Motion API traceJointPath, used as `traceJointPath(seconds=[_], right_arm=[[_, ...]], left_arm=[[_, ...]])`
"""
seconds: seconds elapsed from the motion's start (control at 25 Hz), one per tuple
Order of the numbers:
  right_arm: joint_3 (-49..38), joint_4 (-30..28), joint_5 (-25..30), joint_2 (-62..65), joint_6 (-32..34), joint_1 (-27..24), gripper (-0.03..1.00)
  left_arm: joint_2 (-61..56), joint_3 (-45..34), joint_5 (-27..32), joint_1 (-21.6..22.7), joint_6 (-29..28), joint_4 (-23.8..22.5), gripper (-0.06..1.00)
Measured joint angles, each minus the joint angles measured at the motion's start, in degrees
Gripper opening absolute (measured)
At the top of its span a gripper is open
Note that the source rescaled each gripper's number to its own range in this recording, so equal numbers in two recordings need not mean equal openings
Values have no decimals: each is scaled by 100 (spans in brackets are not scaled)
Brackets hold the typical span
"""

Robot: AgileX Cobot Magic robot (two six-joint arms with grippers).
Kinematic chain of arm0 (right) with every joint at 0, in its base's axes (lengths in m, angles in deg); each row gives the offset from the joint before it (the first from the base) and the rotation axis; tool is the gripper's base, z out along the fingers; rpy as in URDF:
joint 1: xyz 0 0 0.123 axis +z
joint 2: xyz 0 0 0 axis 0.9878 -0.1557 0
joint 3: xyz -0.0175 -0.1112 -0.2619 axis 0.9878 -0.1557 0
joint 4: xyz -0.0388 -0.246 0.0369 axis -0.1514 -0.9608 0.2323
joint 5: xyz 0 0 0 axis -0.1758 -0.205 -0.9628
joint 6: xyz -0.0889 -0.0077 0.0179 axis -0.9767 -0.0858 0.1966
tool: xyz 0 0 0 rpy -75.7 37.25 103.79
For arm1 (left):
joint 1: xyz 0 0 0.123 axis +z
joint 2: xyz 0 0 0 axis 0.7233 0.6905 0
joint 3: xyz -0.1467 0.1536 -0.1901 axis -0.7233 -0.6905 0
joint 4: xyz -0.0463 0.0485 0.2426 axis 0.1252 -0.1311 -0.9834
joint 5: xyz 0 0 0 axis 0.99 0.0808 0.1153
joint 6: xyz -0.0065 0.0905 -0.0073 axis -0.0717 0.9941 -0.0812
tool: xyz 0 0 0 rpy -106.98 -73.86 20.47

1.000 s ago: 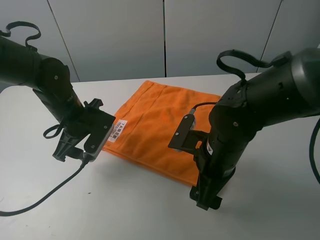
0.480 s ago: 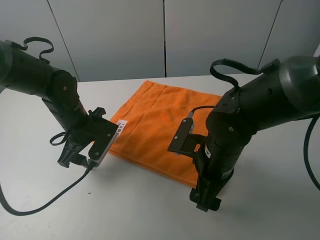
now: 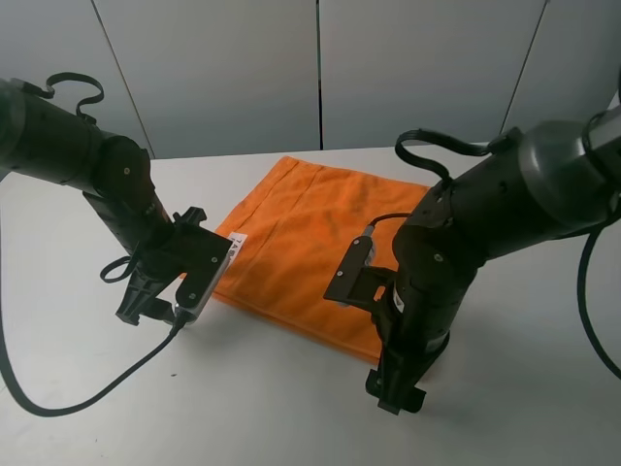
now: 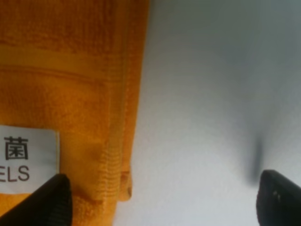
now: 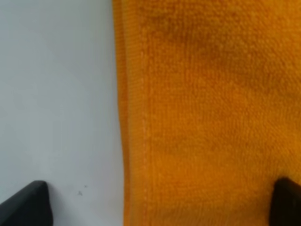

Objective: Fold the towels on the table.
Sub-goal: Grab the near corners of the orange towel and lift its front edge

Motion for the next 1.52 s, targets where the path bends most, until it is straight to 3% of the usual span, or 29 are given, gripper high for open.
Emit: traceJointPath(seconds=[1.28,1.4,1.52], right_arm=[[58,180,43,-118,81,0,100],[58,180,43,-118,81,0,100],[58,203,43,-118,81,0,95]], left_arm=[[231,21,31,0,0,31,99],[231,21,17,0,0,31,91],[231,21,-97,0,0,0,70]])
